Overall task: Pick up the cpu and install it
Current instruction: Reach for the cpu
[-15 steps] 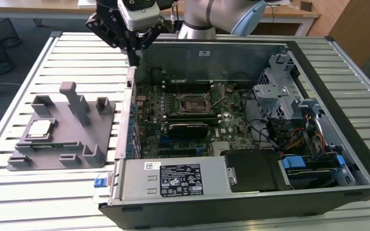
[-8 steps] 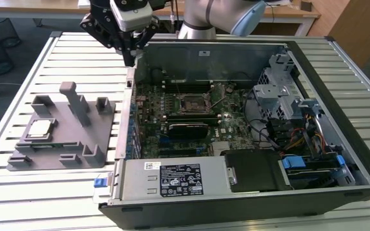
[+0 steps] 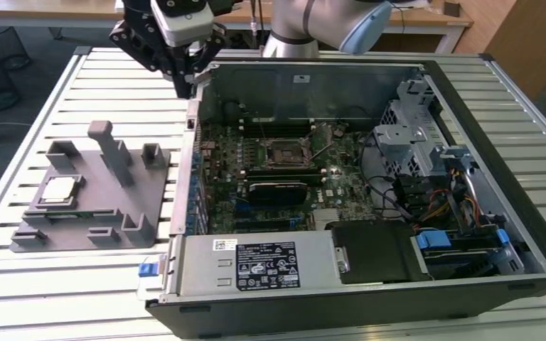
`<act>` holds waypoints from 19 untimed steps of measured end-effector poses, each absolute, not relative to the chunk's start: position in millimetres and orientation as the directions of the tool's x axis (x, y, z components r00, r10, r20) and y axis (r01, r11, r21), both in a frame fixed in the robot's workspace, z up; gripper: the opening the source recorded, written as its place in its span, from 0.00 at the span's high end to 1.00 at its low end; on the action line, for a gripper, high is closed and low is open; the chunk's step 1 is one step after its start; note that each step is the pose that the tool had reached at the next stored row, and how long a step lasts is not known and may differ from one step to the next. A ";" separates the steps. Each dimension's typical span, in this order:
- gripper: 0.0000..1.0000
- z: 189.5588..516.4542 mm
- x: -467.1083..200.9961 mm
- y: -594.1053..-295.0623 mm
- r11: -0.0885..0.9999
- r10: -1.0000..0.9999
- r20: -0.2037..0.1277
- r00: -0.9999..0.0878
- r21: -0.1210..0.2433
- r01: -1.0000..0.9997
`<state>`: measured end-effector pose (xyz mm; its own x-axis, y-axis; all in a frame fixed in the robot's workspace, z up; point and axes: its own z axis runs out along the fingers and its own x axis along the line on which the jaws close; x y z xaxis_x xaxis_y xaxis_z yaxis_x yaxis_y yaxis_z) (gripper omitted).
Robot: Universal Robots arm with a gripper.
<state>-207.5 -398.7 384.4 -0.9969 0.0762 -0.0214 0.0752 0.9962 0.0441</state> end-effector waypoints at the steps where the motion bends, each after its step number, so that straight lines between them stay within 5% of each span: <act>1: 0.89 384.3 -208.7 -398.7 0.996 0.076 -0.021 -0.997 0.044 0.075; 19: 0.89 383.1 -225.7 -398.6 0.996 0.076 -0.021 -0.997 0.044 0.075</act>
